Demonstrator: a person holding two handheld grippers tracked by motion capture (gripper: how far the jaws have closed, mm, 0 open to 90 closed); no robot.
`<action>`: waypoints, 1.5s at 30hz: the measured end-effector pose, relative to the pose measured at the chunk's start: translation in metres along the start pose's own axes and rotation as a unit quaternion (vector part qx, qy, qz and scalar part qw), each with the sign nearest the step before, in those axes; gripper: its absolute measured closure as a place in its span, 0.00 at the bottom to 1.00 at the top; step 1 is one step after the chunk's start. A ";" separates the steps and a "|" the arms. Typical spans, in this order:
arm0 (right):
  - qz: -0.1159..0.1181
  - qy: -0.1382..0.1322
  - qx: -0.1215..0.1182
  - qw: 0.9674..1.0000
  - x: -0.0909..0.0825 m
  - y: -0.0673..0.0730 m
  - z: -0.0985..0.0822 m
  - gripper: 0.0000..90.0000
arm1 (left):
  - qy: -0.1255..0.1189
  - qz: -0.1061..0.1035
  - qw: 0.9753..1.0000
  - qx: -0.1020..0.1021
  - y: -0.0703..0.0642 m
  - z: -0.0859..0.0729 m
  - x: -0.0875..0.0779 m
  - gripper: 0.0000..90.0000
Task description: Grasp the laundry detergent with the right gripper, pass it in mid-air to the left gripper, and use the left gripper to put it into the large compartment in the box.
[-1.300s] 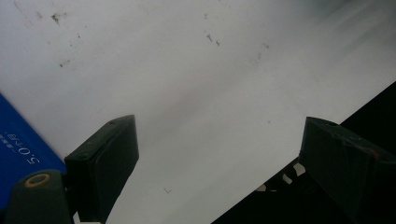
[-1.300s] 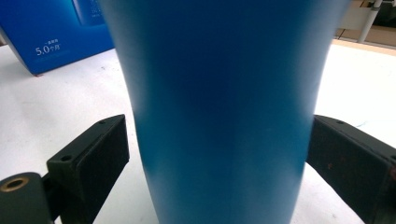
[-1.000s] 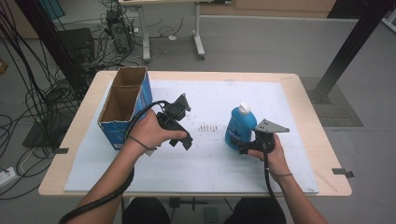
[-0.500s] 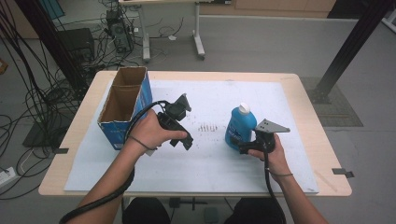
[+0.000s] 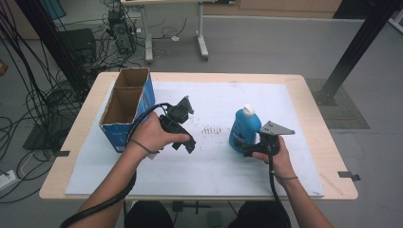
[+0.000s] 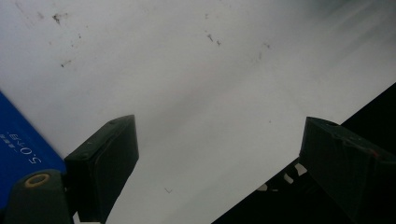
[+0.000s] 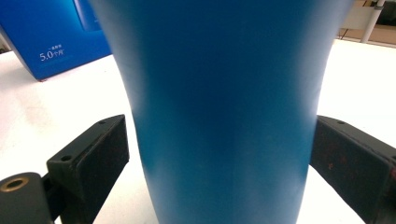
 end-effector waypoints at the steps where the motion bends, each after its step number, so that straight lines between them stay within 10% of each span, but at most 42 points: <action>1: 0.000 0.000 0.000 1.000 0.000 0.000 0.000 0.07 | 0.000 0.001 1.000 0.000 0.000 0.000 0.000 0.13; 45: 0.000 -0.003 -0.001 1.000 -0.002 -0.001 0.001 0.07 | 0.000 0.000 1.000 0.004 -0.004 0.002 0.001 0.13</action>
Point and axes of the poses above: each handheld gripper's, and its own axes: x roughly forward along the jaws, z roughly out of its top, y roughly to its left, the point moved 10 cm from there along x, roughly forward along the jaws, and after that the axes turned 14 degrees about y, right-handed, at the moved point
